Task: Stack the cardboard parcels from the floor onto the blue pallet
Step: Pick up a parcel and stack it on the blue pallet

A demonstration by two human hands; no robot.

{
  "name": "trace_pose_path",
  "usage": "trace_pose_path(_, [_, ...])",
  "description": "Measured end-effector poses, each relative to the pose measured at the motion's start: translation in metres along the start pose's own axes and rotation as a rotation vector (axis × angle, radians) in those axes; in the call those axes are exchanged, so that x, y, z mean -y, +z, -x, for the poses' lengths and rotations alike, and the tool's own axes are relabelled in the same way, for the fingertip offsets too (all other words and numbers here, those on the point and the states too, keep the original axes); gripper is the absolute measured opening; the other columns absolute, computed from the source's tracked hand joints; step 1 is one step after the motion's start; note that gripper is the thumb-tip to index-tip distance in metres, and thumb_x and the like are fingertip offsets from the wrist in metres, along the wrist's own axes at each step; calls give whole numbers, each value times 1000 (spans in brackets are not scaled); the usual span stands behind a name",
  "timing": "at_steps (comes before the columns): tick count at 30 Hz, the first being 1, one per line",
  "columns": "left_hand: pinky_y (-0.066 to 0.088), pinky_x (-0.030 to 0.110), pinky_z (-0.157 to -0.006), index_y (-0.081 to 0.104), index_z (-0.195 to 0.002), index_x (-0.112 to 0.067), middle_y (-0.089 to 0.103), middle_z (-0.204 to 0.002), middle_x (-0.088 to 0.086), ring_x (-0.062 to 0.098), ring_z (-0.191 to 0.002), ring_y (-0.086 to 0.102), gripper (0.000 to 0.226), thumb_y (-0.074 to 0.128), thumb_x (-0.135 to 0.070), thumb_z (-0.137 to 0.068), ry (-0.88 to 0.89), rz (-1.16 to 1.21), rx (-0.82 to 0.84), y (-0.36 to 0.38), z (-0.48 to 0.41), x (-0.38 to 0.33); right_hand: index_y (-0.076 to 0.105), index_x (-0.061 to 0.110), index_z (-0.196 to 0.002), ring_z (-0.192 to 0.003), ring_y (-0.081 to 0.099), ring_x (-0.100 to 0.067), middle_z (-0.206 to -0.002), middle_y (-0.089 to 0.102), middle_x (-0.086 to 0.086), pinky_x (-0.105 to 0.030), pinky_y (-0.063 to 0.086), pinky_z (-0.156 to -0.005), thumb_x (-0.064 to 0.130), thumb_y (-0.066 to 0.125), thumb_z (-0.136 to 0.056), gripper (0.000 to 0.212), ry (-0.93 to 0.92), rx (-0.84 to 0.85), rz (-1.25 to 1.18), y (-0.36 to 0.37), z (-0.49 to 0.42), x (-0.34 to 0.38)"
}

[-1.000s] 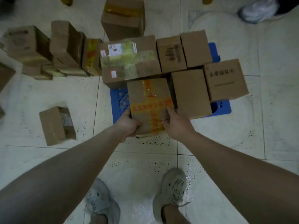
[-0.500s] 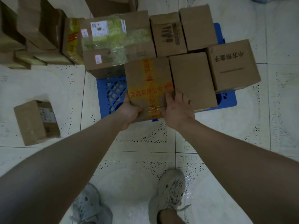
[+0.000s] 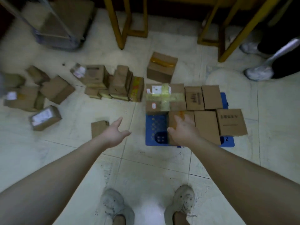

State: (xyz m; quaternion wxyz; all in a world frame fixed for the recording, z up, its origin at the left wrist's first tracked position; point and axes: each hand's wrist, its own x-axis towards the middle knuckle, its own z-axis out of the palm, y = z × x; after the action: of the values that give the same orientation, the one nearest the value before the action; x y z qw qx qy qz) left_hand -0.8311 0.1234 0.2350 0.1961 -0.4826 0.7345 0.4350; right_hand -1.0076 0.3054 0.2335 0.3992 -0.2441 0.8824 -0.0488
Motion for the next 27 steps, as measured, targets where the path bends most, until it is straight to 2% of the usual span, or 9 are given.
trace_pose_path(1, [49,29,-78,11,-150,-32,22,-155,3,29,-128,42,76,58,-37,-91,11,12,-13,-29,19,5,14,24,-153,-146,4,-29,-160,0,-8,-44,18,-114,48,43,-97,68,-4,7,-7,-9,18,27])
trace_pose_path(2, [47,25,-76,12,-151,-31,22,-155,4,29,-129,40,75,57,-36,-91,25,13,-25,-58,37,10,13,25,-153,-146,5,-30,-161,0,-8,-44,18,-114,50,44,-96,69,-10,9,-12,-17,36,54])
trace_pose_path(5, [32,32,-103,15,-151,-27,18,-157,3,25,-139,27,73,56,-37,-92,68,-40,-62,-137,85,36,15,26,-153,-145,10,-31,-160,5,-8,-46,21,-113,52,46,-95,71,-28,8,-42,-34,84,132])
trace_pose_path(6, [28,33,-107,15,-151,-26,18,-157,3,24,-140,25,73,56,-39,-92,70,-56,-82,-163,98,46,16,26,-152,-145,12,-31,-159,9,-8,-46,22,-113,52,47,-94,71,-46,3,-48,-40,96,157])
trace_pose_path(14, [30,40,-110,19,-150,-21,26,-154,9,26,-138,30,76,61,-35,-88,5,47,-237,-323,160,125,21,20,-152,-139,28,-34,-155,20,-12,-50,33,-110,46,48,-96,67,-208,-58,-28,-84,163,314])
trace_pose_path(16, [33,40,-108,21,-150,-20,27,-153,9,26,-136,33,76,63,-33,-88,13,69,-278,-352,164,133,24,20,-151,-133,37,-33,-153,25,-12,-50,39,-106,44,50,-95,66,-250,-54,-51,-93,166,341])
trace_pose_path(18, [32,32,-107,21,-149,-21,24,-155,9,25,-138,31,76,62,-34,-88,20,58,-308,-377,163,139,28,19,-149,-126,44,-32,-148,30,-14,-48,44,-101,42,51,-95,63,-282,-54,-45,-100,163,368])
trace_pose_path(22, [24,32,-112,21,-150,-18,21,-155,9,23,-141,24,76,62,-35,-88,16,32,-345,-421,154,150,30,16,-148,-127,43,-33,-147,34,-15,-47,43,-103,42,50,-96,61,-304,-51,-3,-105,138,422])
trace_pose_path(27, [36,36,-106,20,-150,-21,35,-149,11,25,-129,44,77,63,-33,-87,-53,100,-343,-472,132,162,32,16,-147,-125,46,-30,-146,36,-14,-43,45,-101,44,50,-95,61,-303,0,18,-100,102,481])
